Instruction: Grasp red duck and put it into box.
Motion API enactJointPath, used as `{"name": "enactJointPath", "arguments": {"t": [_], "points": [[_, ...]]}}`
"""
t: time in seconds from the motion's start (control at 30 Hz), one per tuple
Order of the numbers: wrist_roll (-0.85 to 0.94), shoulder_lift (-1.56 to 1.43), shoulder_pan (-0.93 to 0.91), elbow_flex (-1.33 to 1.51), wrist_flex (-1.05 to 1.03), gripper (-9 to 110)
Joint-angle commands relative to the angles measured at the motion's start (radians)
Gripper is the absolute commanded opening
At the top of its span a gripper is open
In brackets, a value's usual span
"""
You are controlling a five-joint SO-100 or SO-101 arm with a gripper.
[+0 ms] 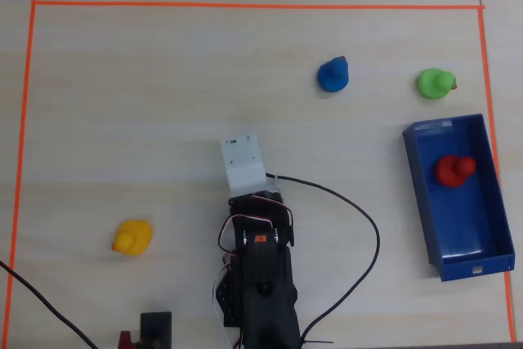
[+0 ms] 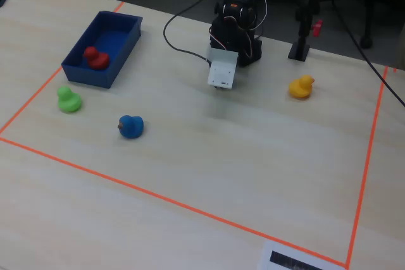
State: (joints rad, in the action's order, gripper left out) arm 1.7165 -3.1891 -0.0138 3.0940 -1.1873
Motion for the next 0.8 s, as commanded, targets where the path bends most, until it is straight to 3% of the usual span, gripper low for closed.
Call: {"name": "enactJointPath", "arguments": {"t": [0.0,0.77], "points": [[0.005,-0.005,0.012,0.0,0.02,0],[-0.06,-0.123,0.008,0.005,-0.155,1]]}}
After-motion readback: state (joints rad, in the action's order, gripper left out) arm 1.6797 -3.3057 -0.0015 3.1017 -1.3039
